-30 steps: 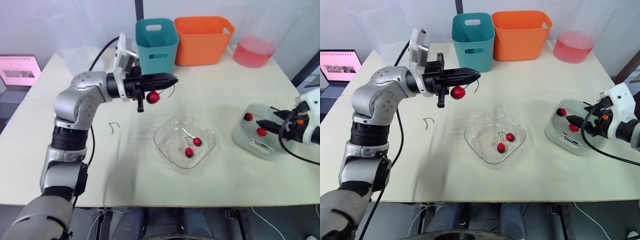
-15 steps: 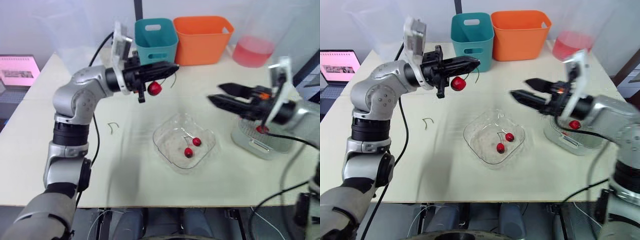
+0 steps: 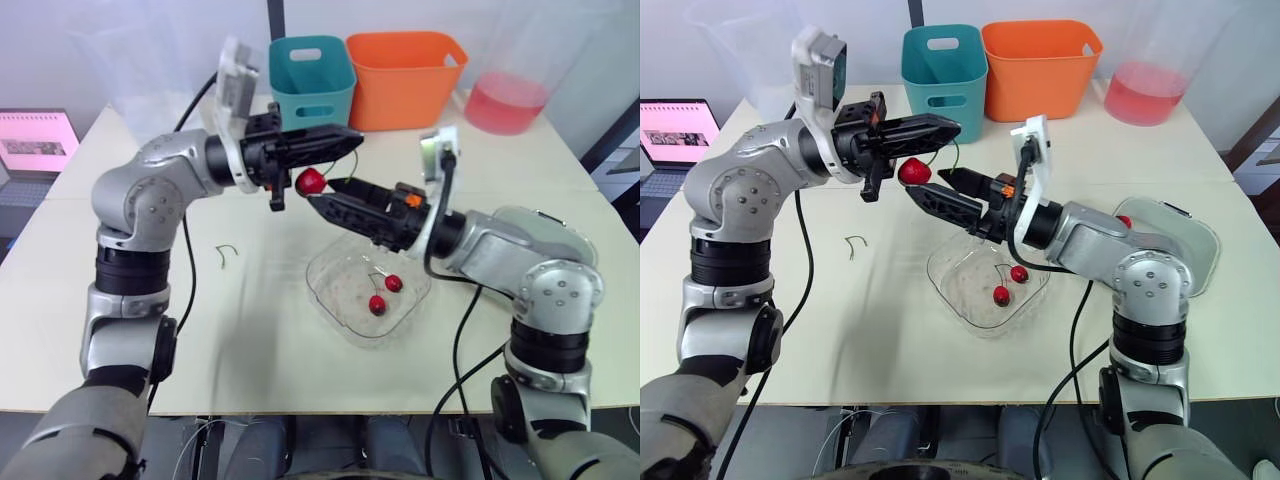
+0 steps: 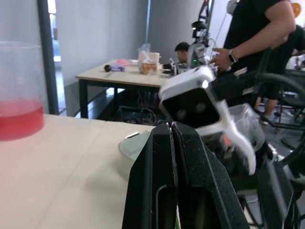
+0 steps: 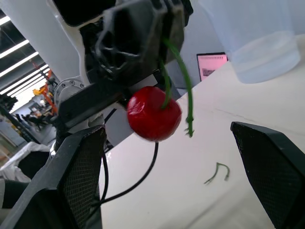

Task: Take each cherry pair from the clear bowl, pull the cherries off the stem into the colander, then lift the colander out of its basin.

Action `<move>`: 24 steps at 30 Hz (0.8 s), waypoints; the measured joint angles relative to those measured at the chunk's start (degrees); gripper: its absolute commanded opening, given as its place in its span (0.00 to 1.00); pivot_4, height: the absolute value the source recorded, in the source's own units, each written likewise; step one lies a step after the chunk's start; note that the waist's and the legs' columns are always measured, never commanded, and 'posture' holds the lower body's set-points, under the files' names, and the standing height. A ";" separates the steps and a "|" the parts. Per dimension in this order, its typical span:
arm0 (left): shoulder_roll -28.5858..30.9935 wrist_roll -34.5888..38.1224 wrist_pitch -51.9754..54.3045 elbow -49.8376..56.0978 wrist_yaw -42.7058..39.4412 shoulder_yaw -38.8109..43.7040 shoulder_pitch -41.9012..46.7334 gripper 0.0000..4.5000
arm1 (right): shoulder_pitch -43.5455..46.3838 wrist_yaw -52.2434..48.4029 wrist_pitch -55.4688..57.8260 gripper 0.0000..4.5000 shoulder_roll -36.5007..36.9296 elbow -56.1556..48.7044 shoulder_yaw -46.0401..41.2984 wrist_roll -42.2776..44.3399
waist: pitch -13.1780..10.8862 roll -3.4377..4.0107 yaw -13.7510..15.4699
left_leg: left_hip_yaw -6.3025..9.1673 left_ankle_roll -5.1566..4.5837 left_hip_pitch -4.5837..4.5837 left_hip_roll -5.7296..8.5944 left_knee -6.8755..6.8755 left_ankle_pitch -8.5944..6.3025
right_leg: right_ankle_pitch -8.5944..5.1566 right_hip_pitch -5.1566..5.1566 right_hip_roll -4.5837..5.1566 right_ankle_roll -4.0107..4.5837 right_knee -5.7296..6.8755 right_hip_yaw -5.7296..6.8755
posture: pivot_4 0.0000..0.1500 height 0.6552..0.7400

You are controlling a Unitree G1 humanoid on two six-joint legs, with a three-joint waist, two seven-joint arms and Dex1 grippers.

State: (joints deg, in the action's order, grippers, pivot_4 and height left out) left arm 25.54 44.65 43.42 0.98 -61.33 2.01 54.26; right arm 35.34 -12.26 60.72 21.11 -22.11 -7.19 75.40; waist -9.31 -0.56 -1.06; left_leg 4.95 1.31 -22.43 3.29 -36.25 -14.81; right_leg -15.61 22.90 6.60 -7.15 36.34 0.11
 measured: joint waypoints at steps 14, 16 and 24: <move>-0.77 0.99 0.03 0.32 0.57 -0.05 -0.47 0.00 | 1.51 1.54 -2.21 0.99 -2.14 1.03 1.99 0.02 | 0.00 0.00 -0.05 | -0.01 -0.01 0.00 0.00 0.01 0.00 | 0.00 0.04 -0.02 0.00 0.02 -0.01 | 1.00 1.00; -0.83 1.03 0.03 0.34 0.62 -0.05 -0.47 0.00 | 1.51 1.60 -2.28 0.99 -2.20 1.04 2.27 0.04 | 0.00 0.00 -0.07 | -0.01 -0.01 0.00 0.00 0.01 0.00 | 0.00 0.04 -0.03 0.00 0.03 -0.01 | 1.00 1.00; -0.84 0.95 0.03 0.33 1.34 -0.09 -0.57 0.00 | 1.65 1.55 -2.67 0.49 -3.31 0.84 2.69 0.71 | 0.00 0.00 -0.07 | -0.01 -0.01 0.00 -0.01 0.02 0.00 | 0.00 0.05 -0.03 0.00 0.04 -0.02 | 1.00 1.00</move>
State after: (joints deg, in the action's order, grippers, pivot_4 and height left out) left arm 24.70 45.60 43.45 1.30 -59.99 1.92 53.70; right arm 36.99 -10.71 58.05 17.80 -21.27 -4.50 76.11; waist -9.31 -0.56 -1.14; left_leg 4.94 1.30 -22.43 3.28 -36.24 -14.82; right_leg -15.61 22.95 6.57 -7.15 36.38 0.10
